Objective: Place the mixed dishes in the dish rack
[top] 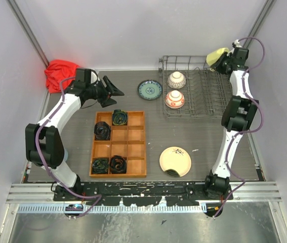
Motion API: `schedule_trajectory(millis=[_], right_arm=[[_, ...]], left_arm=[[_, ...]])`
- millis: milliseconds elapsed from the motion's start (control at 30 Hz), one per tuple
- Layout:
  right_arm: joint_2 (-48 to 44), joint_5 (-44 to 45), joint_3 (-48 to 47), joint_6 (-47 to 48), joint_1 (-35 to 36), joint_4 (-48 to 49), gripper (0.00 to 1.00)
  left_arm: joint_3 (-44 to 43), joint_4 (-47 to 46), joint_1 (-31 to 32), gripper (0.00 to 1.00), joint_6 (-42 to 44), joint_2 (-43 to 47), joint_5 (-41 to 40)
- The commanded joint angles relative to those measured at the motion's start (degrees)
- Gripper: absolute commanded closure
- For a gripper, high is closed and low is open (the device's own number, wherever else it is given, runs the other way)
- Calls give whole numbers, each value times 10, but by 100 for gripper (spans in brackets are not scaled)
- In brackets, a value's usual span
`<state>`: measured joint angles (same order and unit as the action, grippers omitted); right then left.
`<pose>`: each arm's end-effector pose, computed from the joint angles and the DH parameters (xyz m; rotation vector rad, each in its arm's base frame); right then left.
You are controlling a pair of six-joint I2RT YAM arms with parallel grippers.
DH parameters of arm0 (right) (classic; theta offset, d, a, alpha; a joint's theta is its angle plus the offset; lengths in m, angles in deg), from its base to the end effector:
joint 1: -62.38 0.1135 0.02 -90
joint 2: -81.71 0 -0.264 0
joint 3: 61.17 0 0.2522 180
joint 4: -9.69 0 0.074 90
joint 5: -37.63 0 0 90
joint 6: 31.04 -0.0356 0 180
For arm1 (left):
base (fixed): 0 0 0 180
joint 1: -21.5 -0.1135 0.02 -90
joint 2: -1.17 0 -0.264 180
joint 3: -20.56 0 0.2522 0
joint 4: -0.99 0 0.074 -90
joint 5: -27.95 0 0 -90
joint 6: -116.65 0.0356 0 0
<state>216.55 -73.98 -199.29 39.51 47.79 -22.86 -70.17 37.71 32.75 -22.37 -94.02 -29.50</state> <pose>0.5369 -0.1262 0.2628 0.3826 2.0365 0.4438 0.3627 -0.0917 0.2883 -0.4807 2.3975 -1.1643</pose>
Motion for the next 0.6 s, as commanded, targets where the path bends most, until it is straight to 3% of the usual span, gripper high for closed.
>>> schedule_trajectory(millis=[0, 233, 567], right_arm=[[17, 85, -96, 74, 4, -3, 99], [51, 152, -130, 109, 4, -10, 99], [103, 167, -157, 118, -15, -7, 99]], left_arm=[[-19, 21, -1, 28, 12, -17, 4], [-41, 42, -1, 29, 17, -33, -4], [-64, 61, -1, 29, 16, -51, -17]])
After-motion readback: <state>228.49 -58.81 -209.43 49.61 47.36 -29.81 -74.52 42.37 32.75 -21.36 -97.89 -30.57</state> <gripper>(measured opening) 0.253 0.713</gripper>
